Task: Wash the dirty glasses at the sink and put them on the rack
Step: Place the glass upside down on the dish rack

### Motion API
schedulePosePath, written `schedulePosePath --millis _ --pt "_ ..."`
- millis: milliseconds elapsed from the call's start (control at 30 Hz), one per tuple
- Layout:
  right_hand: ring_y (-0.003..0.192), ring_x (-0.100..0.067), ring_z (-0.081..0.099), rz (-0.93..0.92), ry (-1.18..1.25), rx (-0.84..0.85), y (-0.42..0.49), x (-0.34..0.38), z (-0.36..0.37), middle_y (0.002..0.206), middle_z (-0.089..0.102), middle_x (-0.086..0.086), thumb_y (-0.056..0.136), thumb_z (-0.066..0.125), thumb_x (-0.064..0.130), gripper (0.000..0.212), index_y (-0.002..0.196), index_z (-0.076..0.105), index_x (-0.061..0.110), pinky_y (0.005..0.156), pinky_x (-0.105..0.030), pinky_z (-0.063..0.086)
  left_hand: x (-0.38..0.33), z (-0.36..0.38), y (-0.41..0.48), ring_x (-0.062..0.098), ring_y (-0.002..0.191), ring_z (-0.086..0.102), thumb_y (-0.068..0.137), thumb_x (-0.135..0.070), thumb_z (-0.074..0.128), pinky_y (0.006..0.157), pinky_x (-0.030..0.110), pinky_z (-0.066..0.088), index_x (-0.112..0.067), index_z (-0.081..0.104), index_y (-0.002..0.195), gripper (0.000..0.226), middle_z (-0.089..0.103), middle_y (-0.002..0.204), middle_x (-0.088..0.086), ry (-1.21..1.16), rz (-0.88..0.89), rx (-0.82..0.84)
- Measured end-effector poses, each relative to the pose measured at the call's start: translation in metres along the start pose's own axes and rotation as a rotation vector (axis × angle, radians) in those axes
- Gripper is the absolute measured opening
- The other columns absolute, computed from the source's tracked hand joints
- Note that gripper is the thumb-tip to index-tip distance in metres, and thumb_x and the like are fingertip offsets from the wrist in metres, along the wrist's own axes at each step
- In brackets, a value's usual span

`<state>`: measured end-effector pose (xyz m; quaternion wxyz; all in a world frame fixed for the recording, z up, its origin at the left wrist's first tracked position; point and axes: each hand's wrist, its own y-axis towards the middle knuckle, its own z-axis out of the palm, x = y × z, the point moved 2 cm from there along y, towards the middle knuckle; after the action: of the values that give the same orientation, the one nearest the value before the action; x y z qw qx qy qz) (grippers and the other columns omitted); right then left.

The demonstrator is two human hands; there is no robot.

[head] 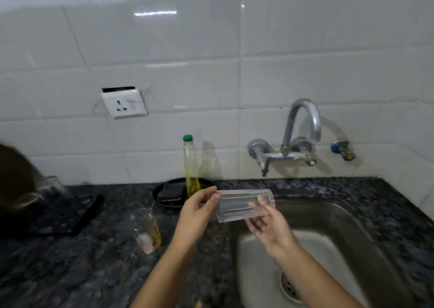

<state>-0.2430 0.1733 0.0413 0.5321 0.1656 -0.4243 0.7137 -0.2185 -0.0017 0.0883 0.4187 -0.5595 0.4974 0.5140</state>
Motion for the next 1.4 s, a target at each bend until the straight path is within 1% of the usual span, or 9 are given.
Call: schedulePosePath --millis 133,367,533,633,767,867,1100,1200,1400 --pt "0.094 -0.021 0.056 0.045 0.018 0.078 -0.001 -0.049 0.094 0.100 0.064 -0.011 0.085 0.066 0.021 0.009 0.089 0.064 0.012 0.078 -0.035 0.052 -0.004 -0.102 0.007 0.014 0.094 0.067 0.093 -0.014 0.061 0.074 0.018 0.048 -0.019 0.069 0.107 0.017 0.074 0.103 -0.002 -0.032 0.055 -0.106" --pt "0.097 -0.021 0.061 0.031 -0.106 0.200 0.013 -0.123 0.230 0.102 0.067 -0.008 0.083 0.069 0.019 0.015 0.097 0.064 0.014 0.074 -0.035 0.053 0.017 -0.260 0.000 0.013 0.081 0.065 0.092 -0.010 0.061 0.076 0.023 0.051 -0.014 0.069 0.105 0.016 0.074 0.102 0.007 -0.058 -0.003 -0.265" --pt "0.104 -0.022 0.062 -0.044 -0.283 0.249 0.041 -0.175 0.309 0.111 0.066 -0.009 0.077 0.076 0.014 0.044 0.116 0.057 0.009 0.076 -0.034 0.055 0.046 -0.344 -0.008 0.004 0.071 0.062 0.096 -0.013 0.055 0.062 0.011 0.047 -0.015 0.068 0.107 0.017 0.073 0.094 -0.001 -0.140 -0.096 -0.364" --pt "0.106 -0.020 0.060 -0.125 -0.409 0.238 0.061 -0.208 0.352 0.120 0.060 -0.008 0.074 0.080 0.013 0.059 0.123 0.047 0.011 0.084 -0.036 0.055 0.065 -0.379 -0.009 0.007 0.077 0.063 0.097 -0.016 0.054 0.061 0.010 0.044 -0.016 0.067 0.107 0.017 0.072 0.097 0.002 -0.163 -0.137 -0.443" --pt "0.104 -0.022 0.058 -0.309 -0.641 0.238 0.090 -0.241 0.398 0.123 0.054 -0.010 0.069 0.082 0.009 0.067 0.121 0.039 0.012 0.092 -0.038 0.051 0.087 -0.409 -0.004 0.007 0.072 0.062 0.096 -0.015 0.055 0.062 0.012 0.044 -0.012 0.068 0.109 0.018 0.073 0.100 0.005 -0.210 -0.165 -0.493" --pt "0.099 -0.018 0.052 -0.425 -0.806 0.268 0.104 -0.257 0.420 0.119 0.052 -0.007 0.070 0.081 0.006 0.072 0.127 0.037 0.008 0.079 -0.026 0.046 0.100 -0.421 -0.003 0.006 0.069 0.060 0.096 -0.014 0.054 0.064 0.016 0.043 -0.013 0.067 0.107 0.017 0.072 0.097 0.003 -0.221 -0.182 -0.524" --pt "0.091 -0.018 0.054 -0.541 -1.162 0.335 0.133 -0.283 0.440 0.107 0.056 -0.001 0.069 0.084 0.015 0.068 0.123 0.042 0.010 0.070 -0.023 0.038 0.125 -0.425 0.006 0.011 0.076 0.063 0.097 -0.014 0.054 0.081 0.026 0.049 -0.013 0.068 0.107 0.017 0.072 0.098 0.005 -0.249 -0.232 -0.524" --pt "0.090 -0.018 0.056 -0.588 -1.238 0.356 0.142 -0.289 0.440 0.108 0.060 -0.002 0.068 0.084 0.019 0.067 0.122 0.044 0.011 0.073 -0.027 0.044 0.131 -0.427 0.009 0.012 0.078 0.063 0.097 -0.016 0.054 0.088 0.032 0.049 -0.016 0.068 0.105 0.016 0.072 0.099 0.003 -0.245 -0.248 -0.539" --pt "0.101 -0.026 0.060 -0.641 -1.325 0.410 0.154 -0.296 0.445 0.118 0.061 -0.009 0.067 0.085 0.023 0.072 0.124 0.043 0.011 0.077 -0.028 0.046 0.135 -0.424 0.009 0.009 0.077 0.063 0.098 -0.016 0.053 0.076 0.022 0.047 -0.018 0.067 0.105 0.016 0.072 0.100 0.002 -0.250 -0.268 -0.541"
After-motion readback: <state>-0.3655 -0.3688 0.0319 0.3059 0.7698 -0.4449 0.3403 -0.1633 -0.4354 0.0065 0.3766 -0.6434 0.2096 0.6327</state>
